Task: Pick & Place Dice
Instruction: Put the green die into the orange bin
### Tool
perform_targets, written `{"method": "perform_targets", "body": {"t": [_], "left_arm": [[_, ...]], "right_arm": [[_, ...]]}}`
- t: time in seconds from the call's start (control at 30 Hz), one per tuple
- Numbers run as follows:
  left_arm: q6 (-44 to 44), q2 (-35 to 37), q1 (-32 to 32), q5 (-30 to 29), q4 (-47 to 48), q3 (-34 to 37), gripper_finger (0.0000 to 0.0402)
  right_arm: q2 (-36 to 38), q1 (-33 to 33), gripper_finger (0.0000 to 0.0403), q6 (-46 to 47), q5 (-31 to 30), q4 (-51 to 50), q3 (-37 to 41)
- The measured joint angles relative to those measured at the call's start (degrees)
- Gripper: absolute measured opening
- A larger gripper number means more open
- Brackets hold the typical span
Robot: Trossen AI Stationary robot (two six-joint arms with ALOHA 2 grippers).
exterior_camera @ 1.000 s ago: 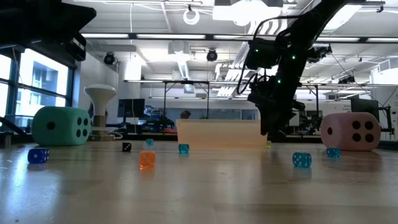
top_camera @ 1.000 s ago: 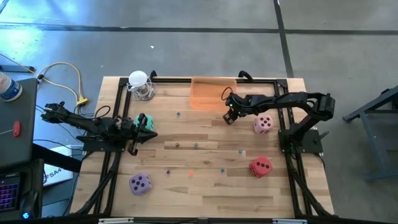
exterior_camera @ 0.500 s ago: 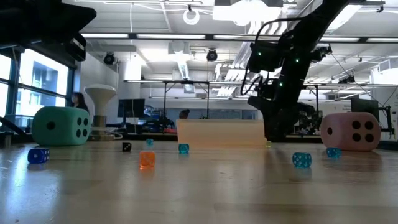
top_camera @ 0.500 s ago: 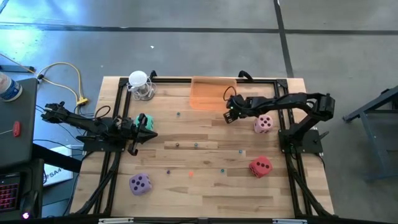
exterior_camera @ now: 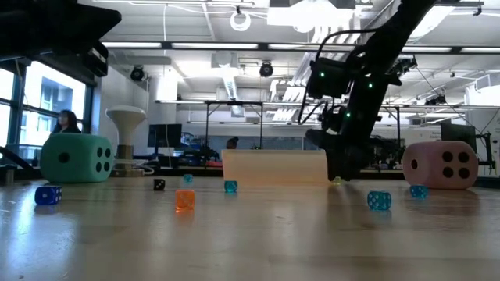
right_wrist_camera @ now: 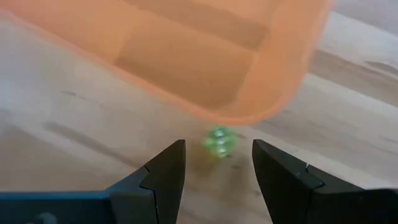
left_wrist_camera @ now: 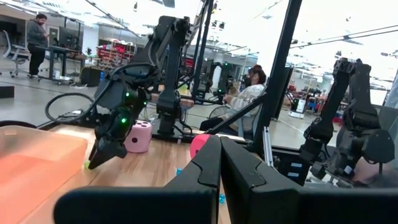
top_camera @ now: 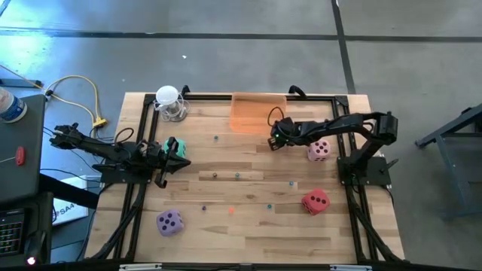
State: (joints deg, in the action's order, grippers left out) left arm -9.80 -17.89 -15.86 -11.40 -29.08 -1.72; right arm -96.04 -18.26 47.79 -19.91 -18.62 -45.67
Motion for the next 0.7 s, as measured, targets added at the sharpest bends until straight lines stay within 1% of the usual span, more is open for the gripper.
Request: {"method": "perform_targets", "body": {"t": [0.07,0.27,0.37,0.47,0.7], "left_arm": [[0.0,0.0,0.0,0.0,0.0,0.0,0.0],[0.0,0.0,0.0,0.0,0.1,0.0,0.0],[0.0,0.0,0.0,0.0,0.1,0.0,0.0],[0.0,0.0,0.0,0.0,0.5,0.0,0.0],[0.0,0.0,0.0,0.0,0.7,0.0,0.0]], "right_arm": [[-0.8,0.0,0.0178,0.0,-1.1,1.3,0.0],[-1.8,-0.2,0.0178,0.0,-1.3,2.0,0.0],[-1.8,-0.2,0.017,0.0,-1.2,2.0,0.0],[-1.8,-0.2,0.0148,0.0,-1.0,2.0,0.0],[-1.9,-0.2,0.0069,-1.1,-1.3,1.6,-0.1]]}}
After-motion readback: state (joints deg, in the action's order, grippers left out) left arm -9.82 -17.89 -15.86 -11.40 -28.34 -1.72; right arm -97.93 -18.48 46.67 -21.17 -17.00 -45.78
